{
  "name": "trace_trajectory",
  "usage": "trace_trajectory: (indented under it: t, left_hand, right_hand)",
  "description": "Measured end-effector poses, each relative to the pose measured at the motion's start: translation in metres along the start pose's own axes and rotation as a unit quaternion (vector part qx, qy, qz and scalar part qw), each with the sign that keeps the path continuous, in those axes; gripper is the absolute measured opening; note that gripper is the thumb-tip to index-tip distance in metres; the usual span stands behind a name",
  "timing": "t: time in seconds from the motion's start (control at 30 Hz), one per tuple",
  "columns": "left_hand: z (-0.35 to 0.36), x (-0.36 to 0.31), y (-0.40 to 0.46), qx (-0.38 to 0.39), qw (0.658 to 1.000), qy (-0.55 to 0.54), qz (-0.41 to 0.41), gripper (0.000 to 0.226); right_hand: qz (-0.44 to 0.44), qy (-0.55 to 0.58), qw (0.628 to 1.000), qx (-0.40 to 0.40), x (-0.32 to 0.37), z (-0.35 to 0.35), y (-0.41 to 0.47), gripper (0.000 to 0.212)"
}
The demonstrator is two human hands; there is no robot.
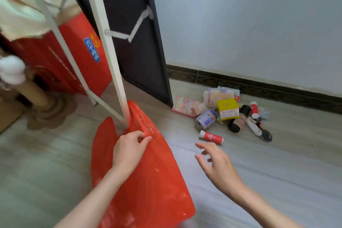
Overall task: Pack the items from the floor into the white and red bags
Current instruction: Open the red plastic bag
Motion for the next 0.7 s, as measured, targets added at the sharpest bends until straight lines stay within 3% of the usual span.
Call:
trace_trajectory:
  t: [0.17,0.33,0.47,0.6,0.7]
  left_hand:
    - [-0.087,-0.085,-0.036,-0.040,0.991,-0.123,0.041,0.021]
    - [-0.134,-0.146,-0.069,-0.021,0.972,-0.214,0.090,0.028]
    - [-0.155,-0.178,-0.099,0.010,0.953,-0.275,0.123,0.027]
    - [-0.185,-0.202,-0.123,-0.070,0.957,-0.167,0.227,0.022]
    - [-0.198,-0.208,-0.139,-0.164,0.926,-0.120,0.318,0.014]
  right_hand:
    - [-0.054,0.054,0.995,-0.071,0.107,-0.084,-0.013,0.009]
    - [-0.039,-0.015,0.997,-0.069,0.146,-0.125,-0.035,0.042]
    - [-0.008,0.077,0.991,-0.110,0.153,-0.146,-0.048,0.044]
    - [-0.018,0.144,0.978,-0.150,0.157,-0.164,-0.058,0.012]
    - [-0.024,0.172,0.969,-0.178,0.150,-0.175,-0.060,0.021]
Point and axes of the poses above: each hand's wrist, its own y-axis towards the middle knuckle, its own z-axis out of the palm, x = y × z, the point moved 8 cm from there along y, towards the middle knuckle, and after that the axes turned 2 degrees about -z, right-handed, at the moved point
